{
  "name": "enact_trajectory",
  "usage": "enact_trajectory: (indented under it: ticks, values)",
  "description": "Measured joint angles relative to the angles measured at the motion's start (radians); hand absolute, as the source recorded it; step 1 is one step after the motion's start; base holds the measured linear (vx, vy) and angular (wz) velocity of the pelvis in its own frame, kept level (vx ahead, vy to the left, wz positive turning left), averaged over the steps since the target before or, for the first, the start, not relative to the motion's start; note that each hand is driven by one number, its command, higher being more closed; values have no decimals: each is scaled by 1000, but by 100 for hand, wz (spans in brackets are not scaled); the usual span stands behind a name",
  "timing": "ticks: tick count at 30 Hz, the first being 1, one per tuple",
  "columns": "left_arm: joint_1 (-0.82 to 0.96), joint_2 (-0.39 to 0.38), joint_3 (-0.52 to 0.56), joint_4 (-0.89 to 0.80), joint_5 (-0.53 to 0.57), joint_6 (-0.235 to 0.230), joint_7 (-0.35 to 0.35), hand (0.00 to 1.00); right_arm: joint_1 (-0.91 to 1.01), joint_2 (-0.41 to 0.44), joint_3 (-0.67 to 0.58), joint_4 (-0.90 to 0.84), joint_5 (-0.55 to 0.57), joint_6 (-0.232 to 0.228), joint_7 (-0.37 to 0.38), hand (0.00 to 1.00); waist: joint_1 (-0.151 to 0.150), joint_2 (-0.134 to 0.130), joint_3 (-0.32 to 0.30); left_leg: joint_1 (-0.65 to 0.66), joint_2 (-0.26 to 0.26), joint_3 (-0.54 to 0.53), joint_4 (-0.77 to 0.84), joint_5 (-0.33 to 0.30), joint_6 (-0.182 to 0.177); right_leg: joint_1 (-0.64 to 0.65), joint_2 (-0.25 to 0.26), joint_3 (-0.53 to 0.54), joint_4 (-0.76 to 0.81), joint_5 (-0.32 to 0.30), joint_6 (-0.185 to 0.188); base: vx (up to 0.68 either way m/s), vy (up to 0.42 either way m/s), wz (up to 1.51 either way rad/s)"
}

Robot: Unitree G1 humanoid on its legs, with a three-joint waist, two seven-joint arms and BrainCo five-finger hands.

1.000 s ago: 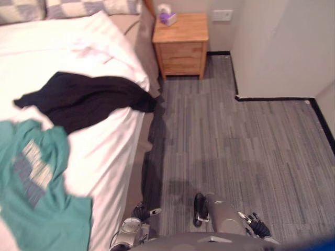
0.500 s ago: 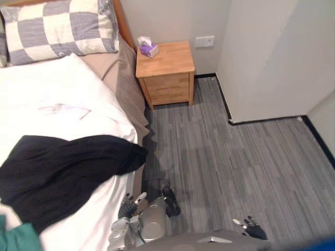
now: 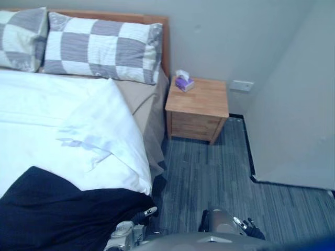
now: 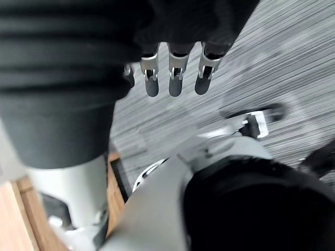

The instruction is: Tidy the bed and pick cloth on bed and put in laundry

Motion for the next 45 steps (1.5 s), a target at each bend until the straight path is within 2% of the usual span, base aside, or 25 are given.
enact_trajectory:
  ticks: [2, 3, 4, 7, 11, 13, 16, 18, 21, 22, 23, 24, 25, 26, 28, 29, 30, 31, 32, 34, 35, 36, 37, 40, 45]
  values:
    - [14, -6, 7, -26, 1, -4, 2, 0, 4, 7, 11, -2, 16, 1, -5, 0, 8, -16, -2, 43, -1, 0, -9, -30, -51, 8, 0, 2, -133, 134, -47, 82, -220, 29]
    - [25, -25, 8, -29, 2, -9, 0, 0, 4, -19, 19, -8, 16, -2, -6, 0, 13, 38, -9, 53, 48, 14, -9, -24, -76, 16, 37, -13, -123, 131, -63, 295, -264, -12]
    - [31, -35, 8, -30, 9, -16, 1, 0, 3, -26, 21, -10, 16, -2, -10, 0, 11, 44, -9, 53, 59, 34, -7, -10, -99, 15, 48, -17, -121, 116, -81, 343, -211, -20]
    - [34, -59, 30, -28, 41, -21, 6, 0, 4, -32, 22, -15, 37, -3, -20, 0, -2, 66, -4, 70, 85, 37, -27, 37, -98, 20, 72, 2, -77, 89, -113, 200, -120, 9]
    - [38, -66, 47, -34, 44, -37, 9, 0, 43, -31, 69, -19, 34, -2, -25, 0, -12, 46, -4, 78, 116, -30, 10, 40, -102, 54, 83, 77, -13, 69, -80, 75, 65, 85]
    - [59, -57, 75, -61, 59, -54, 19, 0, 37, -26, 96, -23, -1, 9, -29, 0, 5, 19, -24, 63, 123, -33, 12, 22, -125, 88, 79, 74, -71, -5, -39, 40, 0, 36]
    - [81, -61, 79, -88, 54, -70, 47, 0, 24, -33, 96, -34, -80, 33, -33, 0, 4, 27, -29, -13, 154, -35, 121, -31, -139, 101, 83, 39, -113, -53, -31, 19, -11, 42]
    - [81, -63, 114, -122, 18, -72, 60, 0, 39, -32, 85, -47, -123, 53, -38, 0, 4, 25, -14, -241, 258, 16, 561, 15, -144, 232, 72, -80, -253, -40, -19, 58, -79, 122]
    - [90, -67, 122, -150, -14, -66, 64, 0, 39, -50, 83, -44, -111, 76, -59, 0, 20, 39, 9, -345, 353, 232, 655, -11, -121, 362, 46, -209, -312, -35, -13, 18, -27, 127]
    - [90, -67, 112, -150, -14, -68, 57, 0, 32, -51, 77, -41, -105, 77, -59, 0, 27, 43, 6, -349, 347, 282, 598, -5, -113, 371, 35, -226, -312, -33, -2, 108, 59, 83]
    - [94, -67, 103, -148, -16, -74, 31, 0, 19, -59, 68, -36, -104, 74, -58, 0, 40, 58, 0, -349, 327, 364, 466, 17, -62, 375, 31, -237, -311, -41, 15, 181, 101, 50]
    - [92, -64, 104, -146, -18, -72, 5, 0, -16, -62, 56, -19, -109, 70, -57, 0, 57, 50, -10, -330, 271, 373, 377, 14, -54, 369, 7, -238, -310, -42, 34, 213, 94, 43]
    - [92, -59, 102, -147, -19, -70, -8, 0, -28, -61, 52, -14, -104, 67, -57, 0, 60, 47, -15, -327, 238, 370, 337, 30, -51, 359, -10, -240, -307, -40, 43, 261, 83, 50]
    - [88, -45, 100, -146, -20, -66, -39, 0, -53, -52, 46, -11, -101, 63, -57, 0, 57, 15, -21, -316, 173, 355, 255, 60, -43, 355, -47, -261, -287, -32, 44, 250, 73, 78]
    - [74, -22, 43, -133, -7, -59, -71, 0, -86, -39, 33, 14, -75, 54, -57, 0, 45, 10, -12, -288, 96, 291, 146, 97, -32, 325, -104, -257, -156, -26, 43, 220, 127, 116]
    - [74, -15, 17, -128, -7, -57, -86, 0, -88, -39, 18, 20, -70, 53, -54, 0, 37, 6, -8, -257, 63, 224, 94, 117, -29, 305, -130, -228, -22, -4, 17, 142, 139, 166]
    - [73, -10, -3, -119, -9, -48, -96, 0, -87, -38, 11, 25, -76, 49, -55, 0, 21, 20, -4, -221, 62, 149, 56, 133, -28, 274, -141, -180, 116, 35, -15, 108, 122, 174]
    - [69, -9, -10, -110, -13, -46, -101, 0, -83, -38, 10, 25, -78, 41, -56, 0, 17, 29, -2, -211, 69, 115, 47, 137, -31, 266, -129, -150, 139, -2, -9, -17, 84, 173]
    - [63, -8, -12, -101, -22, -46, -103, 0, -84, -39, 15, 22, -79, 23, -56, 0, 20, 32, 0, -202, 84, 49, 38, 144, -42, 244, -92, -100, 117, -77, 1, -93, 59, 129]
    - [62, -9, 5, -96, -23, -53, -104, 0, -76, -37, 36, 23, -81, -3, -65, 0, 27, 28, 0, -203, 95, -37, 28, 158, -68, 212, -51, -13, 20, -88, -2, -235, 23, 159]
    - [66, -3, 34, -97, -21, -69, -108, 0, -62, -25, 55, 24, -84, -15, -70, 0, 32, -6, -10, -215, 66, -87, 19, 170, -95, 211, -42, 77, -124, 10, -4, -254, -15, 162]
    - [65, 7, 50, -94, -22, -73, -108, 0, -61, -13, 65, 30, -84, -18, -73, 0, 32, -28, -14, -219, 49, -114, 17, 170, -103, 217, -49, 121, -151, -5, 32, -92, -95, 147]
    - [62, -5, 80, -72, -24, -81, -101, 0, -62, -16, 65, 43, -83, -21, -75, 0, 37, -31, -27, -228, 56, -143, -2, 181, -114, 248, -37, 146, -191, -45, 29, 55, -150, 88]
    - [76, -47, 145, -63, -24, -106, -100, 0, -84, -45, 82, 41, -84, -32, -76, 0, 58, 23, -38, -210, 120, -137, -77, 244, -161, 265, 20, 107, -252, -59, 17, 81, -177, 31]
    - [84, -47, 165, -63, -90, -118, -78, 0, -83, -37, 128, 46, -127, -21, -63, 0, 70, -7, -48, -204, 170, -120, -102, 281, -184, 334, 63, 46, -321, -49, 2, 61, -76, 28]
